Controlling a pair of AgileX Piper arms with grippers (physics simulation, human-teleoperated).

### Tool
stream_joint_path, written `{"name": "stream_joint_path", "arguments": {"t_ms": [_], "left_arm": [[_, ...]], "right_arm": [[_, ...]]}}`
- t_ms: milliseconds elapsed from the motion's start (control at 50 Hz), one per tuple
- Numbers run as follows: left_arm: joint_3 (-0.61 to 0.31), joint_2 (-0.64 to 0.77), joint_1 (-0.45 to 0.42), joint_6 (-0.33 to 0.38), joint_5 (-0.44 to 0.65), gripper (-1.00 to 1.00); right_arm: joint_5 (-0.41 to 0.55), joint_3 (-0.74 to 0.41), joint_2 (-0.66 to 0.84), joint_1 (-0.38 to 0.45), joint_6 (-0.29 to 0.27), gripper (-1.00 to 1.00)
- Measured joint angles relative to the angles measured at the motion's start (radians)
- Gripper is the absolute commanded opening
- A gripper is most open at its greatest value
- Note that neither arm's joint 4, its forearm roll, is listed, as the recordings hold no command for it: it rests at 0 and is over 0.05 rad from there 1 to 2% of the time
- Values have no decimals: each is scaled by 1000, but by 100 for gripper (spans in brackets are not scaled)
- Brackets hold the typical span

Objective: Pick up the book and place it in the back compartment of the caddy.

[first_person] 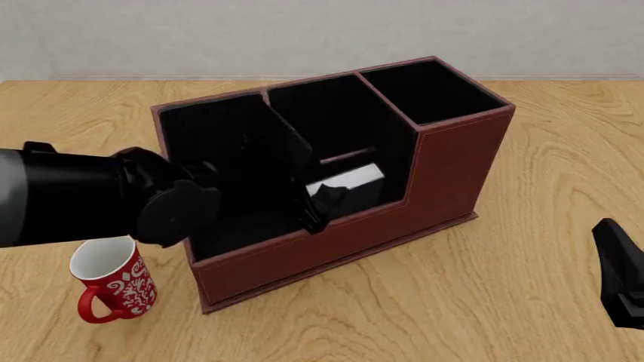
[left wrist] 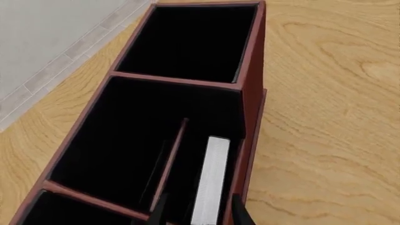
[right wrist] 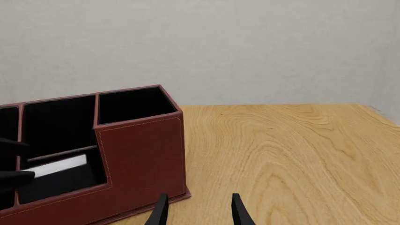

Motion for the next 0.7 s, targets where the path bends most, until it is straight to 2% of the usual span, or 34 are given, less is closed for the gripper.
{"name": "stream_joint_path", "arguments": {"t_ms": [360,700], "left_arm": [[26,-36,-7,4,-13,100],[104,-133,-17,36,-51,100]], "right_arm": [[0,0,0,0,0,100],[0,0,0,0,0,100]]}}
